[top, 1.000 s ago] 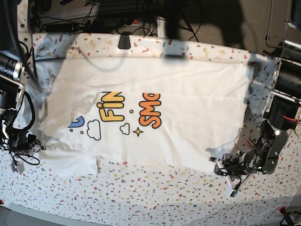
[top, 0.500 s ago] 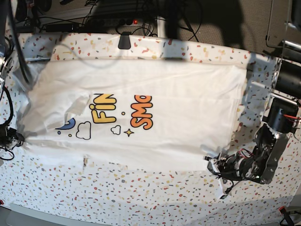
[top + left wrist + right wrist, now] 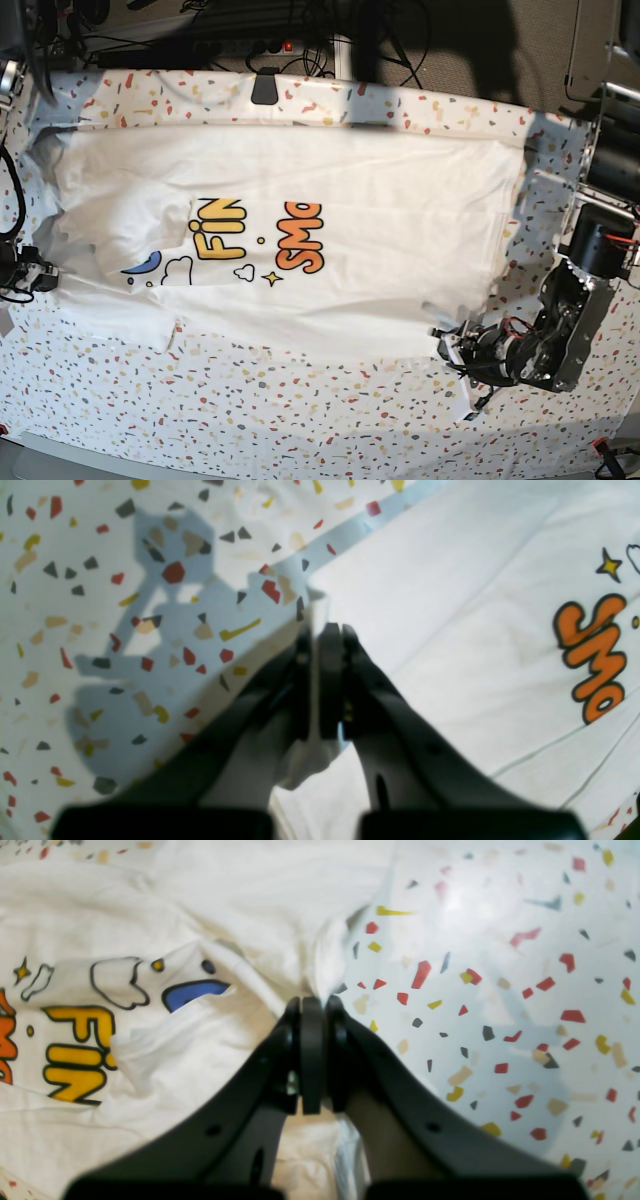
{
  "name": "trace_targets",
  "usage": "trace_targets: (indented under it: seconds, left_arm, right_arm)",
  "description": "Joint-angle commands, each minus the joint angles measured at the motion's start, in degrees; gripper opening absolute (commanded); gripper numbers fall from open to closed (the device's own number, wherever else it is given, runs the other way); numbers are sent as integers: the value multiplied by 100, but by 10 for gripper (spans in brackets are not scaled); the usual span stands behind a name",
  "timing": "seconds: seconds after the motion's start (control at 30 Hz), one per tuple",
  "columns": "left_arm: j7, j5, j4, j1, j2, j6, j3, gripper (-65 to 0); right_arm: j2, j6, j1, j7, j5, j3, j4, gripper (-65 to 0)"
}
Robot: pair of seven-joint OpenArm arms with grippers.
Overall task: Fold the T-shirt properly
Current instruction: 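Hold the shirt's side edges with both grippers and pull them apart, then lift the side edge with the left gripper and fold it over the print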
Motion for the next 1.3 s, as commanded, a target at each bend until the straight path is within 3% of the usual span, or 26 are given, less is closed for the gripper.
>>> trace_targets:
  seconds: [0.0, 0.07, 0.23, 0.37, 0.77, 0.9, 1.1, 1.27]
  left_arm:
    - [-111, -42, 160, -225, -48, 4, -44, -650]
    - [-111, 0, 400, -144, -144, 7, -44, -650]
    - [9, 588, 1561, 345, -479, 527, -44, -650]
    - [131, 927, 2535, 892, -713, 706, -44, -650]
    - [518, 2492, 4371, 1917, -1056, 1561, -44, -650]
    - [697, 2837, 5029, 2210, -1154, 1657, -44, -650]
    - [848, 3539, 5602, 2715, -1167, 1910, -44, -650]
    - [1073, 4127, 5770, 2944, -1165, 2133, -44, -650]
  right_arm:
    - [157, 28, 109, 90, 105, 42, 155, -650]
    - [160, 28, 15, 92, 138, 42, 240, -650]
    - [160, 28, -83, 103, 138, 42, 260, -650]
    - [157, 28, -83, 131, 229, 42, 330, -650]
    - [162, 28, -1093, -52, 304, 46, 1805, -650]
    - [157, 28, -1320, -46, 304, 90, 2017, -650]
    - [160, 28, -1346, -101, 304, 691, 2120, -650]
    - [160, 28, -1353, -570, 286, 1117, 2120, -650]
